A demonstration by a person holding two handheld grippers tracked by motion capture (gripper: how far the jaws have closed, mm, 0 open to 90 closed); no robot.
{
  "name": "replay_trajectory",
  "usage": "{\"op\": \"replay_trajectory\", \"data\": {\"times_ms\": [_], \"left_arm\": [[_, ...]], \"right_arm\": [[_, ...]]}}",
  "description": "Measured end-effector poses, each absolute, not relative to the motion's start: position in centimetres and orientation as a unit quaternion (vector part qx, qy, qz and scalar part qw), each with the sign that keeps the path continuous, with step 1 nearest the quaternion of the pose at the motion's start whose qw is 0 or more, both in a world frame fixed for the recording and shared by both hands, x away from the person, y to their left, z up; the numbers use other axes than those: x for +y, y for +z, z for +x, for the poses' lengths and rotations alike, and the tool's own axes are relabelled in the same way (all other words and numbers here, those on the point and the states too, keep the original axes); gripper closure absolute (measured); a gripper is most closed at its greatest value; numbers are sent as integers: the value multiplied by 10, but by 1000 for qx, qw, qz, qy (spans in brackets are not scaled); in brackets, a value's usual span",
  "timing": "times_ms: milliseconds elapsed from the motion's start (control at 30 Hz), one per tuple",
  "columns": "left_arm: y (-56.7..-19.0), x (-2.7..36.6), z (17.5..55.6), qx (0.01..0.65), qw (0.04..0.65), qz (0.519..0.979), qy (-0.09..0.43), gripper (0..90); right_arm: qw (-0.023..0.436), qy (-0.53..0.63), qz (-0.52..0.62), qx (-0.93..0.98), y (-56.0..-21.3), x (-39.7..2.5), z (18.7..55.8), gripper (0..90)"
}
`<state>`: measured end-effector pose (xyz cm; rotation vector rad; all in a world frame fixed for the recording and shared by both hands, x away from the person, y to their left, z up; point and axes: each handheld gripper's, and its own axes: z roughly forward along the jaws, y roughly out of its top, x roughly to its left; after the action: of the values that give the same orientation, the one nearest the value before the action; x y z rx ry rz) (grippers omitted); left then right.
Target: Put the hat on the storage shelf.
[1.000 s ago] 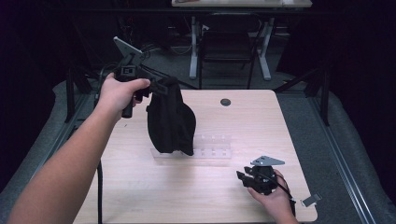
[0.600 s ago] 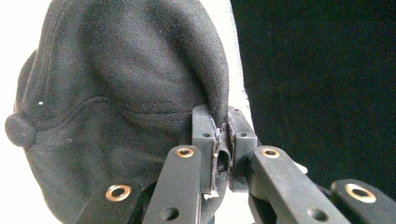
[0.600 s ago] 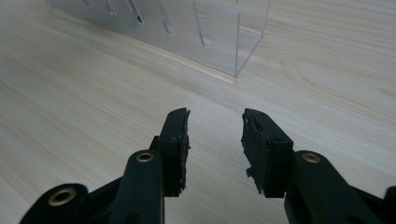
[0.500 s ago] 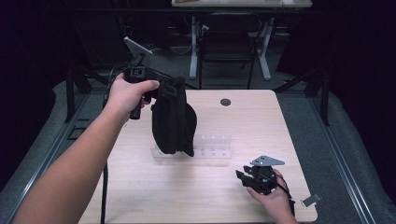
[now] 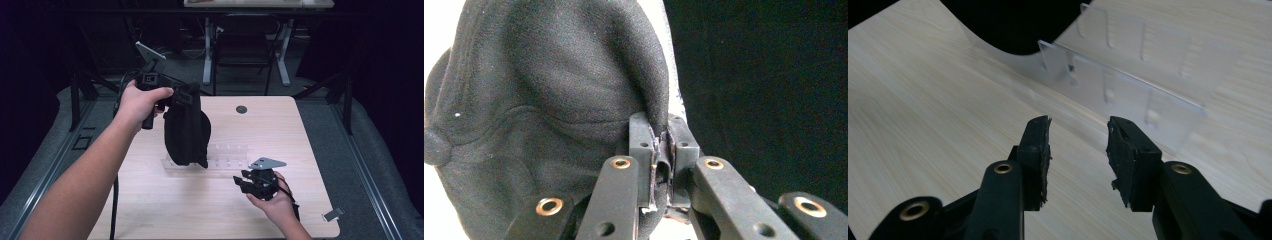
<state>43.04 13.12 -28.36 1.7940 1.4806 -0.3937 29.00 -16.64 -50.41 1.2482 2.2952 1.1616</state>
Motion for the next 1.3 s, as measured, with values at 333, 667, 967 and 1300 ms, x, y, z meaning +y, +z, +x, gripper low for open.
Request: {"op": "replay_trajectory", "data": {"times_ms": [333,667,967,1300], "left_arm": [[-284,130,430,578,383,703,-156,842],[-284,129,431,578,383,704,-154,841],[-283,127,431,577,381,706,-155,840],[-284,124,431,578,383,704,-155,840]], "right_arm": [[125,403,396,816,-496,-124,305,646],[116,402,375,828,-489,-97,314,659],[125,408,369,826,-485,-77,318,703],[129,407,374,823,-484,-75,319,753]]}}
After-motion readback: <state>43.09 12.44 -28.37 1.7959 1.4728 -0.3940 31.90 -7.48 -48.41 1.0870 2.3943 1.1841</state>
